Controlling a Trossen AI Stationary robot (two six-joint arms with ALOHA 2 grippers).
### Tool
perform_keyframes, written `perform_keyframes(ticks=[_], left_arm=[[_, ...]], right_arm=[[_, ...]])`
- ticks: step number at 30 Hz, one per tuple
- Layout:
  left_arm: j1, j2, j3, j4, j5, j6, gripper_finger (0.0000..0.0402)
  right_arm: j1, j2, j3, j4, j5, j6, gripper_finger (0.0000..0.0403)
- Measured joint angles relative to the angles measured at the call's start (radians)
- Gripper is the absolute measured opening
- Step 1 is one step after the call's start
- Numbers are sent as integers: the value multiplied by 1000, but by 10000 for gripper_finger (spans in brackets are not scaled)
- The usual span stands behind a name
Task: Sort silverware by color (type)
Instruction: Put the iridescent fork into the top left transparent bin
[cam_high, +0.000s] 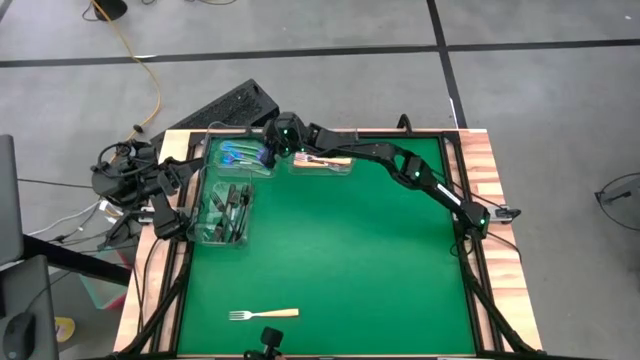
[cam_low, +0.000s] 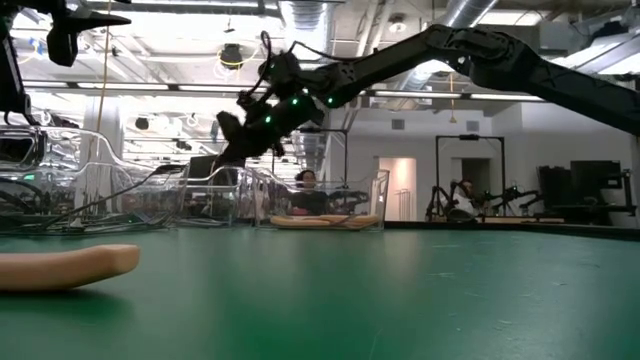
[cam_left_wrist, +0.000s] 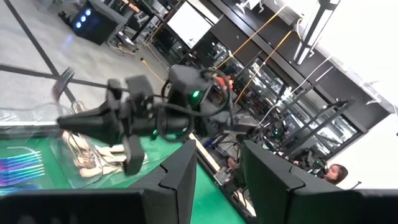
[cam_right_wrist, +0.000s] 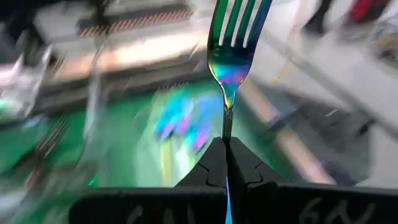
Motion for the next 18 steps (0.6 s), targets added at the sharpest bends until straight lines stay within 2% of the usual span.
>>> perform_keyframes(ticks=[3, 18], left_arm=[[0, 0, 0, 0, 0, -2, 112], [0, 0, 0, 0, 0, 0, 112]], right_arm=[[9, 11, -6, -3, -47, -8, 6], [40, 8, -3, -21, -41, -229, 6]])
